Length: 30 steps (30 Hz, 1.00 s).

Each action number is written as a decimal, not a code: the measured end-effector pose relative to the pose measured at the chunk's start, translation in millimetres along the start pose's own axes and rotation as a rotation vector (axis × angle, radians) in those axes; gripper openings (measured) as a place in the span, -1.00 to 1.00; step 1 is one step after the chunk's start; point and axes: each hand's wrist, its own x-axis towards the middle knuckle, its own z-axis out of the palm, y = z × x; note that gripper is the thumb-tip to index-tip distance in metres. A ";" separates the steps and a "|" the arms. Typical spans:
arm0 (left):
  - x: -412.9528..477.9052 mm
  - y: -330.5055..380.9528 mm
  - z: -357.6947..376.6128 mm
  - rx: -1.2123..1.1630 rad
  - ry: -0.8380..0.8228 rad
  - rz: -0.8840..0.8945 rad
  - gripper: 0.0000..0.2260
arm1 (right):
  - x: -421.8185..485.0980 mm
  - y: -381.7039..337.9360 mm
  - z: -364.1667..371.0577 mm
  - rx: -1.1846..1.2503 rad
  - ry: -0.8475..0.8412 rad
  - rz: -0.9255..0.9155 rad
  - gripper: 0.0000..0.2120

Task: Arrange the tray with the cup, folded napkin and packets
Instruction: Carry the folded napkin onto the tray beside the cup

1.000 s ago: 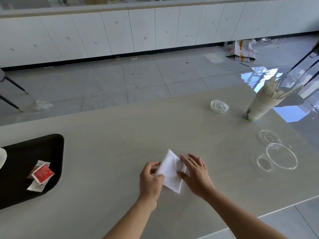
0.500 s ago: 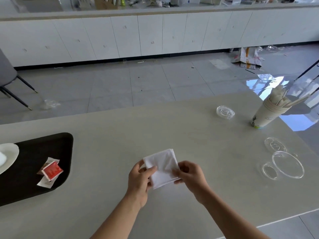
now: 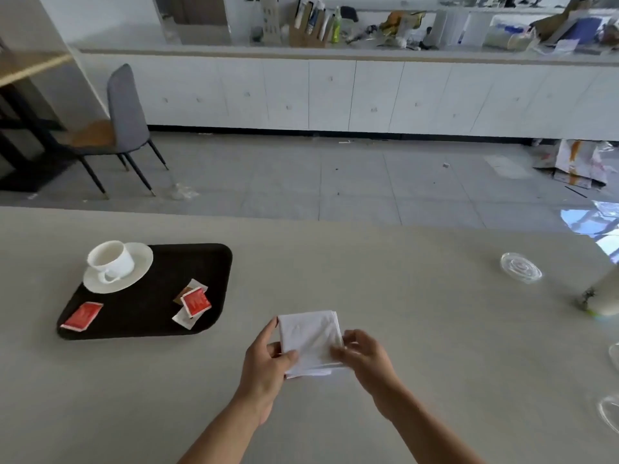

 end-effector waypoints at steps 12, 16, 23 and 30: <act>-15.3 23.9 -91.8 -0.092 0.224 0.047 -0.44 | 5.1 -45.8 94.6 0.033 -0.182 -0.035 -0.79; -13.9 32.3 -123.5 -0.088 0.268 0.064 -0.52 | 9.9 -52.9 129.2 0.033 -0.179 -0.032 -0.74; 15.8 53.6 -197.2 -0.075 0.200 0.077 -0.62 | 19.9 -67.7 202.7 0.030 -0.057 -0.037 -0.75; 57.5 79.6 -262.3 -0.047 0.082 0.041 -0.67 | 27.4 -91.9 270.6 0.020 0.071 -0.055 -0.78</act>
